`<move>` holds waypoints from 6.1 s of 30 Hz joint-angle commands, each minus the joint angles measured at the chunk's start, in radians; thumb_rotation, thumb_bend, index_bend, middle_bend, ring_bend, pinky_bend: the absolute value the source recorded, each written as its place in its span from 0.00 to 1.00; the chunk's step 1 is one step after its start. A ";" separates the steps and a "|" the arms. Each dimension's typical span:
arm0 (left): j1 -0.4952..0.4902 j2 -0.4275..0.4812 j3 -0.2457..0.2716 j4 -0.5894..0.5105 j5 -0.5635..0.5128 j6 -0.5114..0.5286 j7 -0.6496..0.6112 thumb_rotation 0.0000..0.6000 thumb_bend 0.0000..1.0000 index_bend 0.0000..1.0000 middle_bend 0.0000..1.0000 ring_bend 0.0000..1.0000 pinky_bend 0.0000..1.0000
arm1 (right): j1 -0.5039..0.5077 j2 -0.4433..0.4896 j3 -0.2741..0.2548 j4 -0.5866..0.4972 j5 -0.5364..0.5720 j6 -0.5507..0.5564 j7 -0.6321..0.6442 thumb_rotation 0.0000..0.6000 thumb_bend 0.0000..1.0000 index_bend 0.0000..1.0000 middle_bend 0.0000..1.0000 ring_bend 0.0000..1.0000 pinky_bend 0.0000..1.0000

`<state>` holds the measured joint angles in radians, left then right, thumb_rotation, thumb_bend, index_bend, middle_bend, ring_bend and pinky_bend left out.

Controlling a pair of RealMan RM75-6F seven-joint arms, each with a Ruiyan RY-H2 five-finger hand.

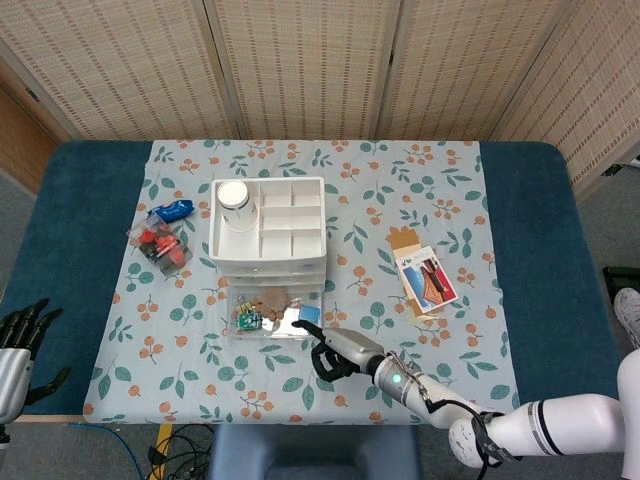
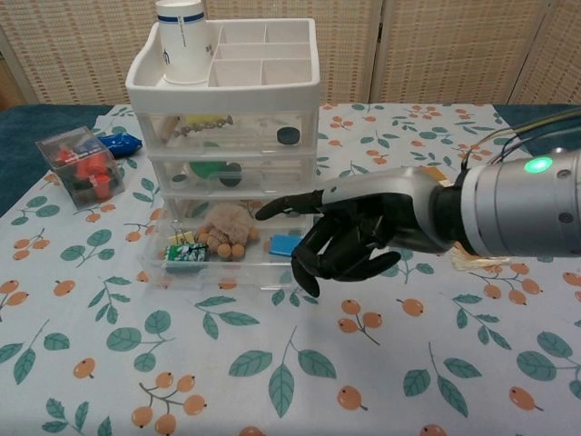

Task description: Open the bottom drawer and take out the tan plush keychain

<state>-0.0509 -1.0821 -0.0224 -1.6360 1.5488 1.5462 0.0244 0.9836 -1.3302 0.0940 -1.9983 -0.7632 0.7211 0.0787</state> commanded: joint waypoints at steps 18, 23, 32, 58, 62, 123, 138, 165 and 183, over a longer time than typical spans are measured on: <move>0.020 0.010 0.003 0.002 0.002 0.025 -0.016 1.00 0.21 0.15 0.08 0.09 0.09 | 0.169 -0.195 -0.068 0.194 -0.169 0.300 -0.887 1.00 0.50 0.04 0.72 0.84 1.00; 0.023 0.011 0.001 0.006 0.000 0.030 -0.022 1.00 0.21 0.15 0.08 0.09 0.09 | 0.195 -0.259 -0.076 0.290 -0.194 0.297 -0.994 1.00 0.43 0.04 0.76 0.88 1.00; 0.020 0.015 -0.002 0.002 0.002 0.027 -0.020 1.00 0.21 0.15 0.08 0.09 0.09 | 0.212 -0.359 -0.071 0.449 -0.293 0.300 -1.064 1.00 0.25 0.07 0.85 0.97 1.00; 0.035 0.012 -0.003 0.023 -0.020 0.027 -0.041 1.00 0.21 0.15 0.08 0.09 0.09 | 0.252 -0.541 -0.038 0.783 -0.362 0.148 -1.147 1.00 0.24 0.15 0.87 0.98 1.00; 0.036 0.012 -0.003 0.026 -0.019 0.029 -0.046 1.00 0.21 0.15 0.08 0.09 0.09 | 0.254 -0.563 -0.027 0.818 -0.364 0.137 -1.150 1.00 0.24 0.15 0.87 0.98 1.00; 0.047 0.001 -0.005 0.076 -0.040 0.015 -0.094 1.00 0.21 0.15 0.08 0.09 0.09 | 0.215 -0.686 0.014 1.019 -0.418 0.085 -1.260 1.00 0.54 0.61 0.91 0.99 1.00; 0.046 0.005 -0.010 0.070 -0.032 0.024 -0.091 1.00 0.21 0.16 0.08 0.09 0.09 | 0.182 -0.600 0.043 0.865 -0.479 0.181 -1.210 1.00 0.56 0.63 0.92 0.99 1.00; 0.027 0.016 -0.007 -0.010 0.005 0.023 -0.006 1.00 0.21 0.16 0.08 0.09 0.09 | -0.143 -0.195 -0.176 0.419 -0.688 0.450 -1.043 1.00 0.56 0.63 0.92 0.99 1.00; 0.023 0.015 -0.002 -0.044 0.005 0.014 0.036 1.00 0.21 0.16 0.08 0.09 0.09 | -0.219 -0.218 -0.147 0.510 -0.618 0.372 -1.031 1.00 0.55 0.00 0.89 0.98 1.00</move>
<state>-0.0274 -1.0671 -0.0247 -1.6800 1.5538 1.5607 0.0599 0.7681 -1.5525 -0.0553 -1.4837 -1.3805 1.0887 -0.9522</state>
